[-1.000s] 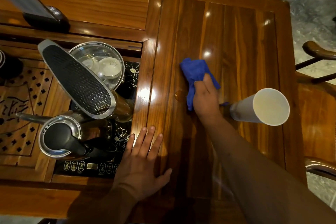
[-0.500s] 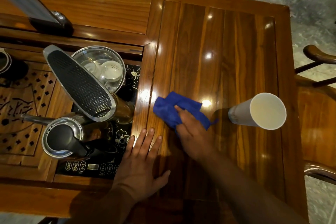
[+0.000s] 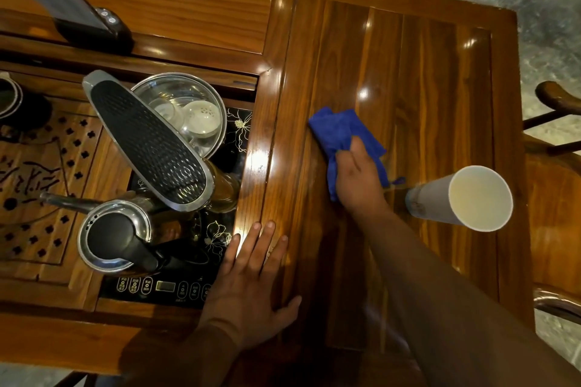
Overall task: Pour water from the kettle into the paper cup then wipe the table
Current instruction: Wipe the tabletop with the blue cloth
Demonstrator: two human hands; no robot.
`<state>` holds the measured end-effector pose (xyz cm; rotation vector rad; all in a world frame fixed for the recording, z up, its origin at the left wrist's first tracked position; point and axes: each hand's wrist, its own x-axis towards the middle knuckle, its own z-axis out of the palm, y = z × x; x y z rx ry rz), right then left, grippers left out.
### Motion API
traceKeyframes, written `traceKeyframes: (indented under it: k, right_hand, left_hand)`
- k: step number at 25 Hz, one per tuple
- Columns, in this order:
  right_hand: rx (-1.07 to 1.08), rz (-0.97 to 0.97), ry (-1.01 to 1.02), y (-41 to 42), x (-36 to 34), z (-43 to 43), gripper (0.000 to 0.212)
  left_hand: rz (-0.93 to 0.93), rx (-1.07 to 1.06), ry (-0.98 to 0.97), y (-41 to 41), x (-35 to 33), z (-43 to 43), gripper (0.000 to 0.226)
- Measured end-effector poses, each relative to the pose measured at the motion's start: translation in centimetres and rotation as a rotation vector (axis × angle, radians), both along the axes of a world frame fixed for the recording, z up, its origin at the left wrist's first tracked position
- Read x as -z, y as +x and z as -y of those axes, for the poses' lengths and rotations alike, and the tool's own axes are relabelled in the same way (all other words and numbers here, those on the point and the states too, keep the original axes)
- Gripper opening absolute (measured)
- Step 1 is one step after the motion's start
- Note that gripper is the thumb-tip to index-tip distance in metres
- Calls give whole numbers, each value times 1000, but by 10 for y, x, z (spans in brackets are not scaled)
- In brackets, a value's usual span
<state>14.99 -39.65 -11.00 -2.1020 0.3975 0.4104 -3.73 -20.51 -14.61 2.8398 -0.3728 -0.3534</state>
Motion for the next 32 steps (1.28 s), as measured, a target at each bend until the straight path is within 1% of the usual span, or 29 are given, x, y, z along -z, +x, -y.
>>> traceKeyframes:
  k: [1,3,5,7,9,10,11,12,13,15,17,19,20,21,22,23,24,25,26,27,29,30,31,32]
  right_hand:
    - [-22,-4,-31,9,2,-6,50]
    - [-108,-2,-30,13,8,-17,56]
    - [-256,14,-52,-4,7,-23,55]
    - [-371,83,-104,-34,1,-22,52]
    - [-400,126,-67,-77,5,-17,49]
    - [-392,90,-54,-99,6,-11,53]
    - [-368,12,-42,-116,3,-5,58]
    - [-375,-38,-49,-129,-2,3,58]
    - [-343,-83,-25,-137,-9,10,54]
    - [-276,-129,-47,-137,-15,20,39]
    - [-285,-28,-201,-117,-27,18,28]
    - [-152,171,-358,-92,-51,14,24]
    - [-22,180,-264,-81,-66,6,22]
    - [-37,237,-265,-73,-72,7,20]
    - [-47,366,-294,-61,-78,6,19]
    - [-40,376,-225,-45,-82,3,16]
    - [-1,494,-213,-28,-84,2,14]
    - [12,490,-188,-11,-82,2,15]
    - [-36,413,-177,2,-73,-1,19]
    - [-113,301,-176,12,-62,-3,26]
    - [-292,71,-241,16,-38,-6,37]
    - [-333,-5,-207,12,-29,-7,43]
    - [-337,-53,-154,4,-24,-8,49]
    - [-331,-58,-122,-7,-21,-8,53]
  left_hand:
    - [-6,0,4,0,0,0,104]
    - [-17,-1,9,1,0,0,104]
    - [-22,-7,5,1,-1,1,104]
    - [-28,-14,5,1,-1,1,105]
    - [-32,-13,14,1,-2,1,105]
    - [-29,-11,14,1,-1,1,105]
    - [-22,-10,13,1,-1,1,104]
    - [-15,-6,11,2,0,1,104]
    - [-10,-4,8,1,1,1,104]
    - [6,-7,-1,1,2,0,104]
    - [15,-1,3,-1,1,1,103]
    - [23,-3,7,-2,0,1,103]
    - [26,-5,8,-1,0,1,103]
    - [27,-4,5,-1,0,1,103]
    - [28,-5,1,-1,0,1,103]
    - [30,-5,-2,-1,0,0,103]
    - [33,-4,-2,-2,0,0,103]
    - [37,-2,-1,-2,0,0,102]
    - [43,0,-1,-3,0,1,102]
    - [50,0,-3,-3,0,1,102]
    - [63,-1,-10,-2,1,1,101]
    - [66,-2,-13,-2,1,1,101]
    - [67,-2,-14,-1,2,1,101]
    - [63,-3,-12,-1,2,1,101]
